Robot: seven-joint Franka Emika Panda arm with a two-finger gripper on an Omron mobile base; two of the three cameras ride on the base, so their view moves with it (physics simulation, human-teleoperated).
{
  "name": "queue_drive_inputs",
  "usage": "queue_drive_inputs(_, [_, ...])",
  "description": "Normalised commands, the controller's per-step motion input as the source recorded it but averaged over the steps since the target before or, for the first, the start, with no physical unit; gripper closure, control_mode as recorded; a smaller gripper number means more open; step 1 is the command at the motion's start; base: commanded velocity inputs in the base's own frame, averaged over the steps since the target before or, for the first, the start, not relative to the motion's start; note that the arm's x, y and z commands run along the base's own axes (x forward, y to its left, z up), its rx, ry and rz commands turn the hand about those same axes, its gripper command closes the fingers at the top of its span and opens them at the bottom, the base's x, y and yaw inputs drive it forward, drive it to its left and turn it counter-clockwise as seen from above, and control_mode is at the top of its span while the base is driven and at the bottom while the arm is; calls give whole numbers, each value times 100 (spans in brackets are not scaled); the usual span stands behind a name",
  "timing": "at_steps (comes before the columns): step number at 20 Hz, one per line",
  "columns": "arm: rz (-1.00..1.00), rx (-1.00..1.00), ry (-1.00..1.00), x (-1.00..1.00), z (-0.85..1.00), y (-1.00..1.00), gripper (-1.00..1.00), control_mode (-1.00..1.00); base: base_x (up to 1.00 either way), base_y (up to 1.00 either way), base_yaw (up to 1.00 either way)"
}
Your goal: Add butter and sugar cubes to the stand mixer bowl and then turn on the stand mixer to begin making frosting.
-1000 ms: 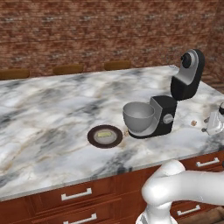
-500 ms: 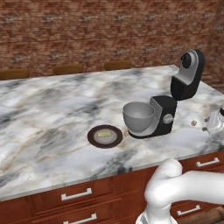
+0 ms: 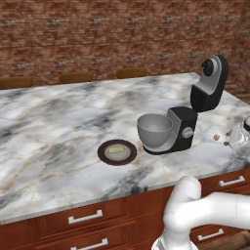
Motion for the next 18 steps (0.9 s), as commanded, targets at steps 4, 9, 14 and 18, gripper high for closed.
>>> queue_drive_inputs(4, [0,0,0,28,-21,-2,-100,-100,0,0,0])
queue_drive_inputs(9, [0,0,0,32,-12,-13,-100,-100,0,0,0])
queue_drive_inputs(14, [0,2,0,33,-8,-20,-100,-100,0,0,0])
queue_drive_inputs(18, [0,1,0,23,-14,-15,-100,-100,0,0,0])
